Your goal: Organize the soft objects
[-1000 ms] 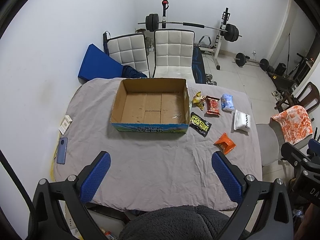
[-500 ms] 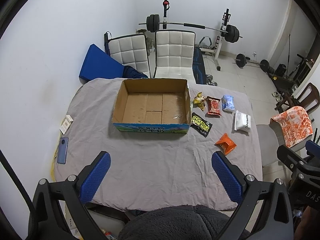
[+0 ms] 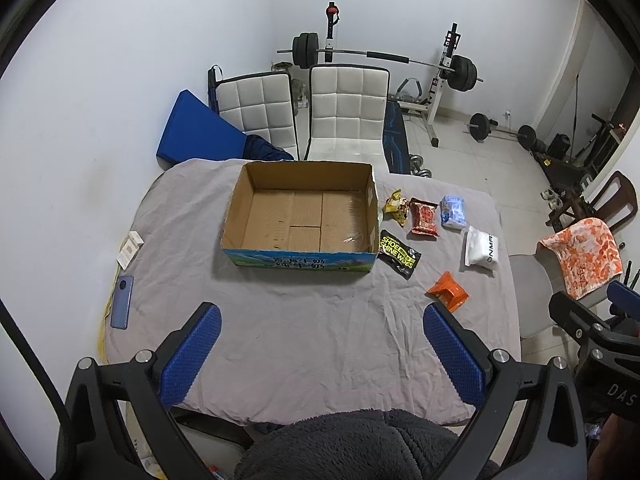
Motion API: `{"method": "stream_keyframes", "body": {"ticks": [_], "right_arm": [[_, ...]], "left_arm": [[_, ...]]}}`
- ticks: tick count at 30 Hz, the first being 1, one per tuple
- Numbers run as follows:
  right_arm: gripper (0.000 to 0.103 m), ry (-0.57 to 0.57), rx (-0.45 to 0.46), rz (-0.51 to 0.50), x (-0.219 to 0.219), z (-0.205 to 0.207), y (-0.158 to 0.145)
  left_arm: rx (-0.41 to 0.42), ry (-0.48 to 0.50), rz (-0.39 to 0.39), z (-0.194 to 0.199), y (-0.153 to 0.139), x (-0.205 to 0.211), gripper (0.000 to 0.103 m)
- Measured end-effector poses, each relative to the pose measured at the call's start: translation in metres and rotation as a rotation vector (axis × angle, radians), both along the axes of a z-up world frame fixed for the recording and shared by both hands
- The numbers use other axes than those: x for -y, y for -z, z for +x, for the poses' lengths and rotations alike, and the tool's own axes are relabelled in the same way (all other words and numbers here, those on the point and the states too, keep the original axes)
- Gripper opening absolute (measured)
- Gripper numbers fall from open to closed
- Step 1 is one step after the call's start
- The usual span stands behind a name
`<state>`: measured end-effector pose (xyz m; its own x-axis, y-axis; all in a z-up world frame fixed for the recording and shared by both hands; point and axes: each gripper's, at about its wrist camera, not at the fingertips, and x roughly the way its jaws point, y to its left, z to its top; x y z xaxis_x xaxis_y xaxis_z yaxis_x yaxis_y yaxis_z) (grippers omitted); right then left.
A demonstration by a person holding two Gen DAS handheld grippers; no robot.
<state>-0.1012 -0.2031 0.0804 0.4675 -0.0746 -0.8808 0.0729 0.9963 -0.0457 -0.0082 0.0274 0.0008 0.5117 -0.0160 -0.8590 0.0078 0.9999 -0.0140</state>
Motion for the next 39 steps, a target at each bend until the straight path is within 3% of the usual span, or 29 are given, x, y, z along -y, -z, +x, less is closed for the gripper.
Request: {"method": "stream_keyframes", "body": {"ticks": [19, 26, 29, 33, 37, 39], "right_arm": [[0.103, -0.022, -0.005, 0.003, 0.01, 0.008, 0.002], [0.103, 0.068, -0.029, 0.004, 0.063, 0.034, 0.022], [0.103, 0.131, -0.056, -0.002, 0.105, 0.056, 0.042], [0.103, 0.206, -0.139, 0.04, 0.171, 0.1, 0.09], [0.103, 0.276, -0.234, 0.1, 0.232, 0.153, 0.162], [0.103, 0.291, -0.298, 0.146, 0.255, 0.184, 0.208]], "left_arm": [[-0.003, -0.02, -0.023, 0.004, 0.003, 0.003, 0.103], [0.002, -0.005, -0.022, 0.029, 0.011, 0.019, 0.103], [0.027, 0.005, -0.027, 0.055, 0.015, 0.032, 0.103], [0.007, 0.033, -0.025, 0.099, 0.034, 0.056, 0.103], [-0.079, 0.057, -0.024, 0.152, 0.083, 0.094, 0.103], [-0.167, 0.066, -0.026, 0.181, 0.122, 0.116, 0.103]]}}
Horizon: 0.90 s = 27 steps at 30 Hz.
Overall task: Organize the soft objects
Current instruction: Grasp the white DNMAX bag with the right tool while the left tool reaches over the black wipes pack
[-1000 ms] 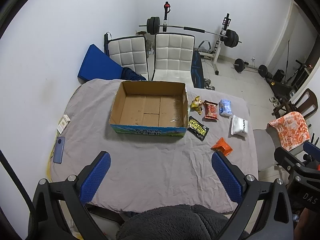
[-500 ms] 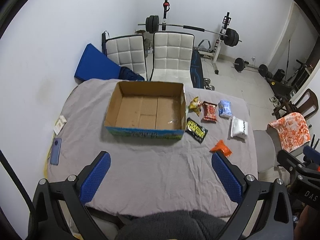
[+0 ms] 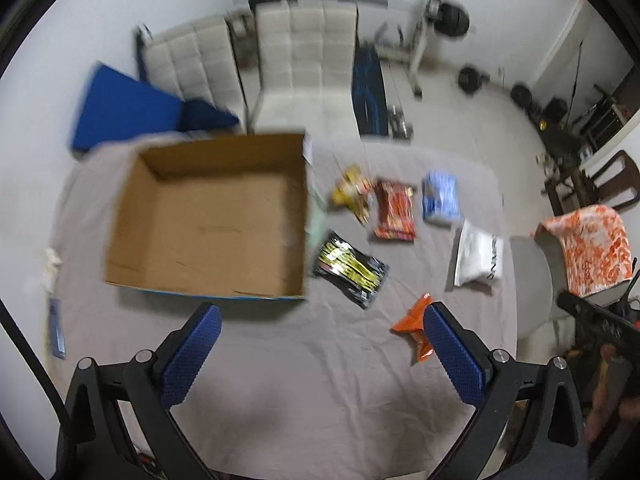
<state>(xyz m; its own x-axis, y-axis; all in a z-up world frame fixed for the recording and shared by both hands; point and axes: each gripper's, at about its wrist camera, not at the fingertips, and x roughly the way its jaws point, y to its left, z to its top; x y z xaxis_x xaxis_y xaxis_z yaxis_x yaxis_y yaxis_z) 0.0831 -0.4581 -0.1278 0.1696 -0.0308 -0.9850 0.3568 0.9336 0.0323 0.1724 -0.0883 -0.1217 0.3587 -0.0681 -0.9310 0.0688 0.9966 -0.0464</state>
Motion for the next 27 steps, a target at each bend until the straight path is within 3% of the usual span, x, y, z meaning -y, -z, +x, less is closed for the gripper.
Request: {"method": "stream_keyframes", "body": {"ticks": [3, 5, 11, 15, 20, 27], "right_arm": [[0.103, 0.01, -0.093, 0.055, 0.028, 0.044, 0.069], [0.103, 0.013, -0.144, 0.067, 0.037, 0.07, 0.111], [0.103, 0.051, -0.266, 0.11, 0.055, 0.113, 0.199], [0.103, 0.071, -0.303, 0.133, 0.058, 0.126, 0.225], [0.103, 0.089, -0.307, 0.135, 0.063, 0.135, 0.242], [0.103, 0.074, -0.33, 0.117, 0.057, 0.144, 0.254]], "left_arm": [[-0.132, -0.004, -0.025, 0.033, 0.059, 0.028, 0.103], [-0.218, -0.03, -0.074, 0.045, 0.098, 0.043, 0.096], [-0.45, -0.217, -0.133, 0.067, 0.206, 0.066, 0.095], [-0.557, -0.359, -0.123, 0.087, 0.256, 0.068, 0.095], [-0.608, -0.469, -0.083, 0.109, 0.29, 0.073, 0.095], [-0.559, -0.561, 0.085, 0.118, 0.303, 0.079, 0.098]]}}
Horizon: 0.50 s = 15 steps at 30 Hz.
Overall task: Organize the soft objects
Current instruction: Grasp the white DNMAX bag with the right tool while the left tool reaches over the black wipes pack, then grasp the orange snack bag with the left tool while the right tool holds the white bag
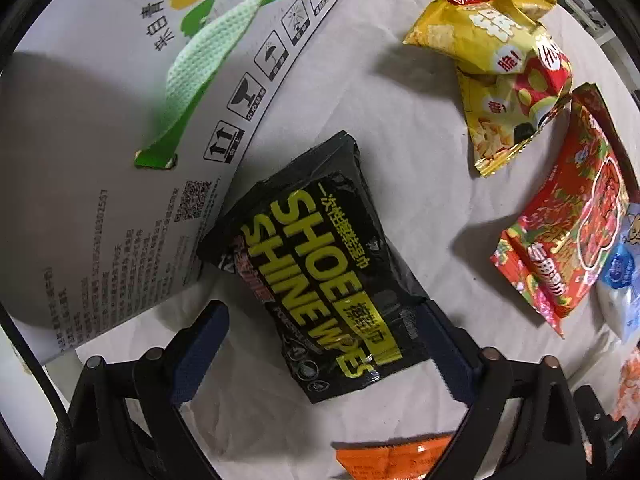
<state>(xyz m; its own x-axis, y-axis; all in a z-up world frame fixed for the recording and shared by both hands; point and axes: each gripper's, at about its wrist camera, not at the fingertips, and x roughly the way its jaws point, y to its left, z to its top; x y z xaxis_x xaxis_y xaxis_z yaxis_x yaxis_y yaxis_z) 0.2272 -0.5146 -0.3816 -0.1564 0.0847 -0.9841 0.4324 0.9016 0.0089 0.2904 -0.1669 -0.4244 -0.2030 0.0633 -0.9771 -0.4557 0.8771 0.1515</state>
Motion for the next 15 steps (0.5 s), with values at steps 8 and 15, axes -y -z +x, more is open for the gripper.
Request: {"method": "stream_keyframes", "body": {"ticks": [8, 15], "right_arm": [[0.096, -0.115, -0.035, -0.011, -0.026, -0.008, -0.001], [0.095, -0.224, -0.084, -0.014, -0.031, -0.047, -0.004]], "left_arm": [[0.086, 0.141, -0.026, -0.014, 0.002, 0.015, 0.066], [0.086, 0.344, -0.026, -0.075, 0.0, 0.036, 0.065]]}}
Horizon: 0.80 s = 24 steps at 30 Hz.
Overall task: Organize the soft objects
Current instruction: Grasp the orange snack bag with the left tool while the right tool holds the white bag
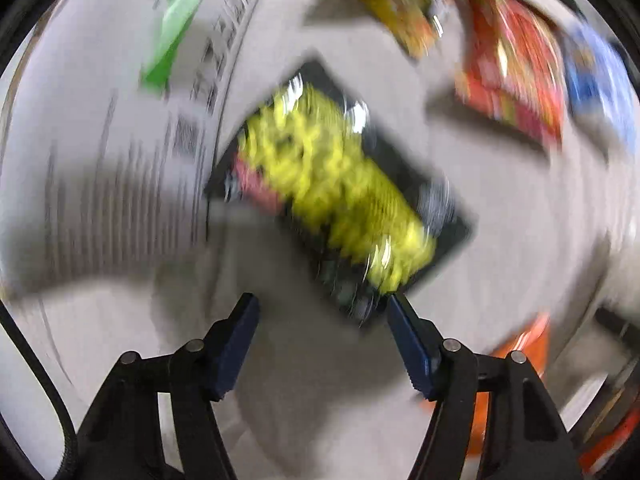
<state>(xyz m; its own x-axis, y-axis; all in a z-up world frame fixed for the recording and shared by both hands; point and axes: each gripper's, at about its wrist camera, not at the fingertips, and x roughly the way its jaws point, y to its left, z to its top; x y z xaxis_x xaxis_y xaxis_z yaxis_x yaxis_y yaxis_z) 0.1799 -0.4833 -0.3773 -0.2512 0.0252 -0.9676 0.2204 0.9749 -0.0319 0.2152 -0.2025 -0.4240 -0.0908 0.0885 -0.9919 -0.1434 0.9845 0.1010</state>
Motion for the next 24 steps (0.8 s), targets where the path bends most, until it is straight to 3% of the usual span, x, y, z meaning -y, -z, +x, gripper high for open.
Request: {"method": "stream_keyframes", "body": {"ticks": [4, 9, 15, 20, 22, 24], "right_arm": [[0.096, -0.003, -0.013, 0.044, -0.005, -0.018, 0.0], [0.096, 0.022, 0.036, 0.072, -0.001, -0.032, -0.012], [0.096, 0.067, 0.04, 0.082, 0.012, -0.036, -0.015], [0.092, 0.09, 0.034, 0.113, 0.027, -0.032, -0.006], [0.091, 0.076, 0.016, 0.099, 0.03, -0.037, -0.008], [0.089, 0.057, 0.003, 0.081, 0.034, -0.044, -0.007]], "left_arm": [[-0.049, 0.128, -0.004, -0.054, 0.008, 0.002, 0.063], [-0.057, -0.034, -0.228, -0.08, -0.004, -0.008, 0.065], [-0.112, -0.09, -0.373, -0.095, -0.022, 0.031, 0.066], [-0.202, -0.123, -0.415, -0.087, 0.007, 0.095, 0.066], [-0.215, -0.057, -0.368, -0.086, 0.016, 0.123, 0.066], [-0.22, 0.023, -0.289, -0.092, 0.027, 0.144, 0.059]]}}
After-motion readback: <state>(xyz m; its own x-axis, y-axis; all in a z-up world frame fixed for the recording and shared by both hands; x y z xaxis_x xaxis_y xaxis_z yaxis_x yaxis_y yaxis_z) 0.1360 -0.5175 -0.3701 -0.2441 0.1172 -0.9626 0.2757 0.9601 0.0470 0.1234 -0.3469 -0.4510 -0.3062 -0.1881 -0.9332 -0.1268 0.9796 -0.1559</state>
